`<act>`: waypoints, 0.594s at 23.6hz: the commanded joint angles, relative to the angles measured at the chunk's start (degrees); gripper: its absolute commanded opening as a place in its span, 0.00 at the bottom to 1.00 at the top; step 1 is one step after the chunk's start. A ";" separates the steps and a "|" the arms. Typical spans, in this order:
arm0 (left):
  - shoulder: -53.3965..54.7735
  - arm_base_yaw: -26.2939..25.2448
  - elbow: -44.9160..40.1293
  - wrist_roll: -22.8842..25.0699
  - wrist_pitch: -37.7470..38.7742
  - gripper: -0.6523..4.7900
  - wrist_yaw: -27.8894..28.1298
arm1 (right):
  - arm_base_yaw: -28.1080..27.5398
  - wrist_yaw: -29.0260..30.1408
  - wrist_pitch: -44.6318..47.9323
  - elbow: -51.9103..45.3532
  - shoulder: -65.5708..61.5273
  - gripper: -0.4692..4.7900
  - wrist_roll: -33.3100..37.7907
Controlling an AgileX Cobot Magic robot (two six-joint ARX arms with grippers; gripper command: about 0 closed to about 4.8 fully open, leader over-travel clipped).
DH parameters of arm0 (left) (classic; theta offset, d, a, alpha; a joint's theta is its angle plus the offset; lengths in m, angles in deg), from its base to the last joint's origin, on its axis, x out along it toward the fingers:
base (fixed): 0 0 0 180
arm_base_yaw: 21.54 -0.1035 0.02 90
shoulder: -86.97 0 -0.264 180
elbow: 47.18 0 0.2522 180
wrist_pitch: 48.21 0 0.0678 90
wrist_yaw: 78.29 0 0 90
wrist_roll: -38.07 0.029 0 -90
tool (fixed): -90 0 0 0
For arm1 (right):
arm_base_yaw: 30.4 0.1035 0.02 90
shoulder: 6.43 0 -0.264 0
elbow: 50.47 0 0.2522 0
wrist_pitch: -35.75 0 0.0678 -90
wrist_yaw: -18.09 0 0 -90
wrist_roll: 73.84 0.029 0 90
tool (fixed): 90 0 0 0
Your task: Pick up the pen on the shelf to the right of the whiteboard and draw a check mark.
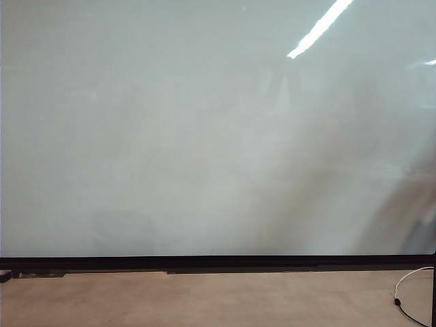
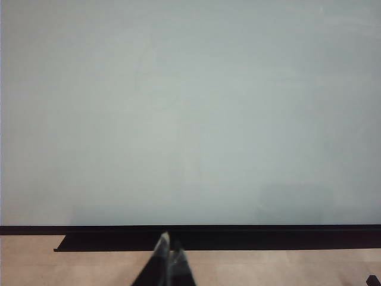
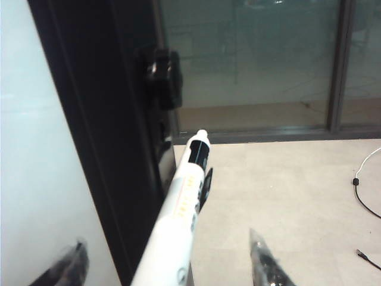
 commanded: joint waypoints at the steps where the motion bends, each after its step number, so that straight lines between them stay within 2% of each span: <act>1: 0.02 0.00 0.17 0.24 -0.72 0.11 0.00 | -0.02 0.33 0.96 0.92 0.00 0.75 0.00; 14: 0.02 0.00 0.17 0.24 -0.72 0.11 -0.02 | 0.39 0.74 0.96 2.27 -0.04 0.72 0.42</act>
